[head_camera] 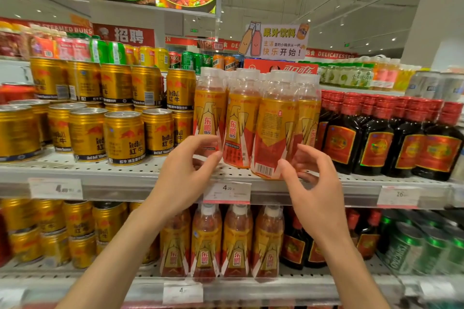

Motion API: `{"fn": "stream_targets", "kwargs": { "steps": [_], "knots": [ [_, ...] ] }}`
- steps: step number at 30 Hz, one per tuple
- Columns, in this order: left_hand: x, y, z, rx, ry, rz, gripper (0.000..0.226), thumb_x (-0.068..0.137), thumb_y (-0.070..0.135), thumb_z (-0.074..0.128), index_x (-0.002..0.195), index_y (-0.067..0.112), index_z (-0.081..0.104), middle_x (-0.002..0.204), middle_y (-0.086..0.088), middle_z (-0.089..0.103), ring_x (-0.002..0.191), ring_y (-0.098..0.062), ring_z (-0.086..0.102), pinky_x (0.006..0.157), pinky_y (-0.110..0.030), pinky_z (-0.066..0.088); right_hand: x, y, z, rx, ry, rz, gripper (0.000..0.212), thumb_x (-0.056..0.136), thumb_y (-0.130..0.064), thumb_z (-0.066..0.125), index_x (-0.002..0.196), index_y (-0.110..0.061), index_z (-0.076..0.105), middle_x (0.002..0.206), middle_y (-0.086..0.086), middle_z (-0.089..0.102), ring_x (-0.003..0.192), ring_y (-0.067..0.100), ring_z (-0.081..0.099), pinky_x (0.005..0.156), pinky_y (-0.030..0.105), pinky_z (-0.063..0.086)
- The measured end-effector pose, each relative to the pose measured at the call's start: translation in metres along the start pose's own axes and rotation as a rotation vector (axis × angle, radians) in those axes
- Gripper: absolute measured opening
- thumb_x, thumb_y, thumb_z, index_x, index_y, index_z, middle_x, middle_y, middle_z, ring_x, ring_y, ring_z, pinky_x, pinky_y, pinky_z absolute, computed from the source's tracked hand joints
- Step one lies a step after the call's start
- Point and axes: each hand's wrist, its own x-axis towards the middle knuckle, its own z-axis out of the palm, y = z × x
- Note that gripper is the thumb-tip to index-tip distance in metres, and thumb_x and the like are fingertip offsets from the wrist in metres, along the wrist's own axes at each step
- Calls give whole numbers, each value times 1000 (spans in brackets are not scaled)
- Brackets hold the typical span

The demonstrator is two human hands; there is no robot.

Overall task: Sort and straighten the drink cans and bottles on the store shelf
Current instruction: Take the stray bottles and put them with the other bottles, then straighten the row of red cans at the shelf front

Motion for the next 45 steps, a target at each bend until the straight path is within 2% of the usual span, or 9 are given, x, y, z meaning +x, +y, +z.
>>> {"fn": "stream_targets", "kwargs": {
  "steps": [5,9,14,19,22,25,34,39,45],
  "knots": [
    [-48,4,-13,-177,46,-53,24,96,25,65,117,37,65,104,20,71,103,1,65,83,-13,51,-33,-5,0,159,-11,52,27,90,-34,68,116,-30,62,99,-16,67,98,-4,63,77,7,50],
    [-85,-22,-26,-228,-15,-199,23,94,27,66,114,39,66,101,19,72,99,-2,68,83,-22,55,-66,5,17,154,-208,187,24,90,-31,69,113,-32,64,96,-18,68,92,4,67,79,18,55],
    [-121,-72,-51,-259,-68,-394,21,92,27,67,111,36,67,100,13,72,97,-5,67,83,-18,53,-105,14,47,112,-354,379,18,91,-26,70,108,-30,67,92,-4,69,83,11,66,76,23,56],
    [-141,-127,-101,-326,-101,-511,23,90,29,69,113,33,69,99,8,73,93,-9,69,91,-40,56,-138,-3,96,88,-343,499,14,92,-21,70,105,-25,68,91,5,70,81,15,64,70,22,52],
    [-146,-156,-137,-319,-124,-504,22,91,23,70,112,30,69,97,8,73,91,-10,68,92,-39,55,-157,-20,135,67,-322,518,15,91,-22,70,106,-25,69,90,6,72,82,19,65,71,22,53],
    [-148,-180,-173,-311,-131,-496,22,90,19,71,110,29,70,97,8,75,90,-10,69,89,-32,55,-176,-39,175,79,-306,539,15,90,-19,71,104,-23,70,92,14,72,86,32,66,77,35,55],
    [-152,-210,-248,-279,-130,-492,19,92,22,69,108,32,70,97,10,74,88,-7,67,86,-25,54,-191,-86,241,99,-318,464,12,90,-25,71,101,-31,72,87,1,75,86,23,70,82,37,59],
    [-143,-206,-262,-257,-93,-470,20,91,19,70,108,31,71,96,8,74,88,-6,69,85,-26,56,-180,-101,257,133,-346,396,13,90,-22,71,99,-32,72,89,-1,74,85,12,70,75,19,55],
    [-122,-199,-288,-148,-75,-385,22,91,29,69,111,38,68,101,16,73,96,-6,68,86,-26,53,-153,-133,275,133,-394,222,17,91,-29,70,97,-45,69,93,-12,74,90,5,70,79,22,55]
  ]
}}
